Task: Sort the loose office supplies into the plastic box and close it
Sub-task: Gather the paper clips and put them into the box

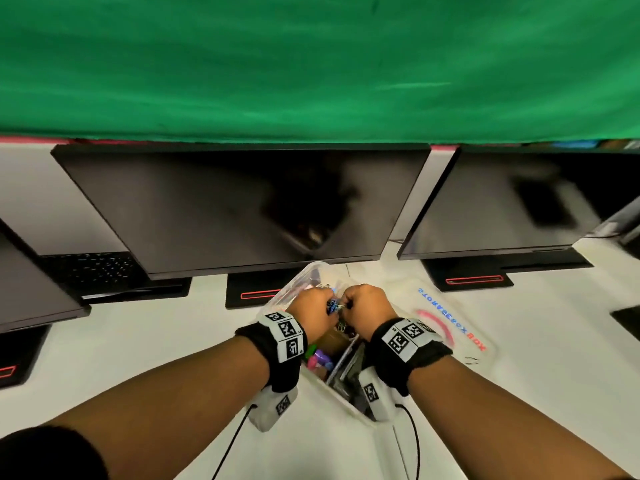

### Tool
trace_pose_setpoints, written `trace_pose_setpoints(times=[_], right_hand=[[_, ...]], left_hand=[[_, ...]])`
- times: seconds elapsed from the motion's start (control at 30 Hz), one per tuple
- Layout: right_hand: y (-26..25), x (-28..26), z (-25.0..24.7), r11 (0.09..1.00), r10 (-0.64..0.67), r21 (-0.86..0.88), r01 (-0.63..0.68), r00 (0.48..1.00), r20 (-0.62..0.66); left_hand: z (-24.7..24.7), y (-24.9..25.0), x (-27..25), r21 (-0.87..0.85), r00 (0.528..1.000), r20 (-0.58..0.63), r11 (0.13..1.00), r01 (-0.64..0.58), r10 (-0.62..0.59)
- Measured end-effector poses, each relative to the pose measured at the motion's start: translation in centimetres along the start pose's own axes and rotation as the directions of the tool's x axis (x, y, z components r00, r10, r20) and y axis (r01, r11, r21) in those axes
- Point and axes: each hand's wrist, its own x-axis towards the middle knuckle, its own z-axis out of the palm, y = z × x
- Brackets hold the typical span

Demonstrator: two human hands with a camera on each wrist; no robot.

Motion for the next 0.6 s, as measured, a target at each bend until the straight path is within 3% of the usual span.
trace_pose_setpoints(times=[0.33, 0.6], right_hand=[[1.6, 1.6, -0.1, 0.994, 0.067, -0.097, -0.059, 0.994, 0.083], [0.1, 1.5, 0.1, 0.993, 0.110, -0.044, -0.109, 0.993, 0.032]], left_hand=[[1.9, 0.2, 2.2, 0.056, 0.997, 0.079, 0.998, 0.021, -0.025], [-0.5, -2.2, 0.7, -0.130, 0.999, 0.000, 0.991, 0.043, -0.044]])
